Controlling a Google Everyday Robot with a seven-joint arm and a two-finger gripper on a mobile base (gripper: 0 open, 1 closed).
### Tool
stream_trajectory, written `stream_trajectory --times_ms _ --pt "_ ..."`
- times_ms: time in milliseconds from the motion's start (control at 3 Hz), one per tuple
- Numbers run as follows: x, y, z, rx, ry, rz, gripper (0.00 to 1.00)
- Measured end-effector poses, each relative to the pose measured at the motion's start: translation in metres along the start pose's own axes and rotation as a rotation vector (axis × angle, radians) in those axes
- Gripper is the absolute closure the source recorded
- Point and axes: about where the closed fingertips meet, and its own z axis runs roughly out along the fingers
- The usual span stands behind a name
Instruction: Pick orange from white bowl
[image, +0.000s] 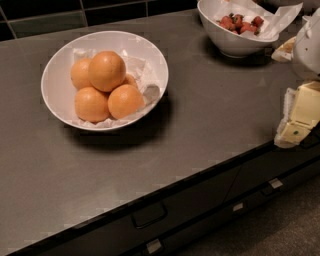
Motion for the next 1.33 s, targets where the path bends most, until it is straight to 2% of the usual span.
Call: stream_trajectory --times_ms 333,667,1000,1333 --pt "0.000 0.000 0.000 0.000 0.000 0.000 0.00" --pt "-0.015 0.001 0.003 0.003 0.002 -0.021 0.00" --pt "-0.061 -0.001 0.010 0.012 0.028 -0.079 0.00" --pt "-0.119 -0.008 0.026 0.018 0.043 -0.122 0.00"
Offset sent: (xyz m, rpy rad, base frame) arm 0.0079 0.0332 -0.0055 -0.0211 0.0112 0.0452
